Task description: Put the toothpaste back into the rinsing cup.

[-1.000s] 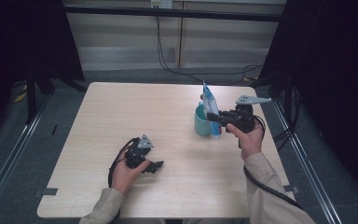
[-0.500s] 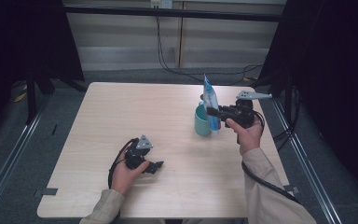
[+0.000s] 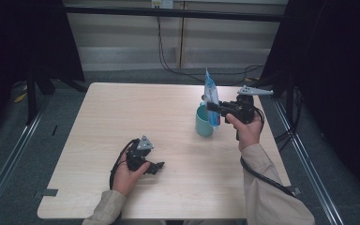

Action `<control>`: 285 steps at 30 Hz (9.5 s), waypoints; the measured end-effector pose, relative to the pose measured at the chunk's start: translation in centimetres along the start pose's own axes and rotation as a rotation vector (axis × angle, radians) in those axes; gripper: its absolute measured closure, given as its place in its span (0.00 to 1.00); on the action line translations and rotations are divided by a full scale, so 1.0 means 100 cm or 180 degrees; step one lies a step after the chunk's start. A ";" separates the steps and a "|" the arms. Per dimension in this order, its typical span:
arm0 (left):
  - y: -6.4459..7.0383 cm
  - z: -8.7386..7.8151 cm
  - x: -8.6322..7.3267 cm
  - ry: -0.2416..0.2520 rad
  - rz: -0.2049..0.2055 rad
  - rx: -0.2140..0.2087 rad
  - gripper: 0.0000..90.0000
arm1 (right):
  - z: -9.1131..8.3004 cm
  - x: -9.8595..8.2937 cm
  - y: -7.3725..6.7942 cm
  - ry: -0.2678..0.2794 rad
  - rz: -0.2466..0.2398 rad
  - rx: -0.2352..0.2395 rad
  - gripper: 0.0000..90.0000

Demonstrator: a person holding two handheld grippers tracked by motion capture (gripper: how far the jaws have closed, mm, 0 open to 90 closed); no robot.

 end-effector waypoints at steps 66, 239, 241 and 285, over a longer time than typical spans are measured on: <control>0.000 0.000 0.000 0.0018 -0.0019 0.0022 0.13 | 0.035 0.029 0.039 0.0308 0.0037 -0.0321 0.79; 0.000 0.000 0.000 -0.0003 0.0010 0.0012 0.13 | 0.035 -0.032 0.041 -0.0516 -0.0068 -0.0714 0.27; 0.000 0.000 0.000 -0.0002 0.0007 0.0011 0.13 | 0.035 -0.032 0.040 -0.0541 -0.0060 -0.0725 0.26; 0.000 0.000 0.000 -0.0005 0.0012 0.0008 0.13 | 0.002 -0.049 0.024 -0.0731 -0.0134 -0.0530 0.16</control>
Point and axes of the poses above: each handheld gripper's, and its own axes: z roughly forward along the jaws, x roughly out of its top, y roughly to its right, the point moved 6 cm from there along z, roughly forward along the jaws, and after that the axes turned 1 degree about -y, right-handed, at the moved point
